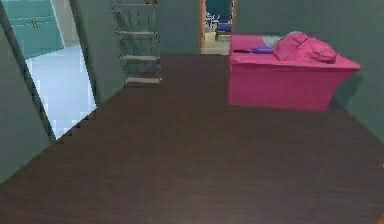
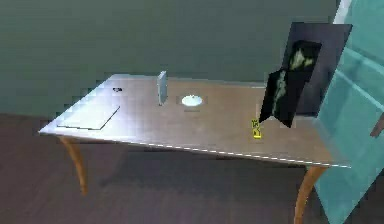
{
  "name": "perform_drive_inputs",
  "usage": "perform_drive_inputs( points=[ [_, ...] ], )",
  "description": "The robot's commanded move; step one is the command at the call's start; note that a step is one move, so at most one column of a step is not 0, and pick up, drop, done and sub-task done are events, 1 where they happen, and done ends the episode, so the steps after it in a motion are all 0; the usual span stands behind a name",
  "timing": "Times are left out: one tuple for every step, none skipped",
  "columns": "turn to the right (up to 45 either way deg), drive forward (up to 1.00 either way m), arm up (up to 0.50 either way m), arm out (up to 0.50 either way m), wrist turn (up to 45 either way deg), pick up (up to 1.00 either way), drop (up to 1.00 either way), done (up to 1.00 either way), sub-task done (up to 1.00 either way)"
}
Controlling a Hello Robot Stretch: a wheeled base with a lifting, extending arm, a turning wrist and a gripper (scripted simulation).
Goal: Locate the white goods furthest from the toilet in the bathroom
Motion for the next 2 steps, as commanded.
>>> perform_drive_inputs(
  points=[
    [0.0, 1.00, 0.00, 0.00, 0.0, 0.00, 0.00, 0.00, 0.00],
    [0.0, 1.00, 0.00, 0.00, 0.0, 0.00, 0.00, 0.00, 0.00]
  ],
)
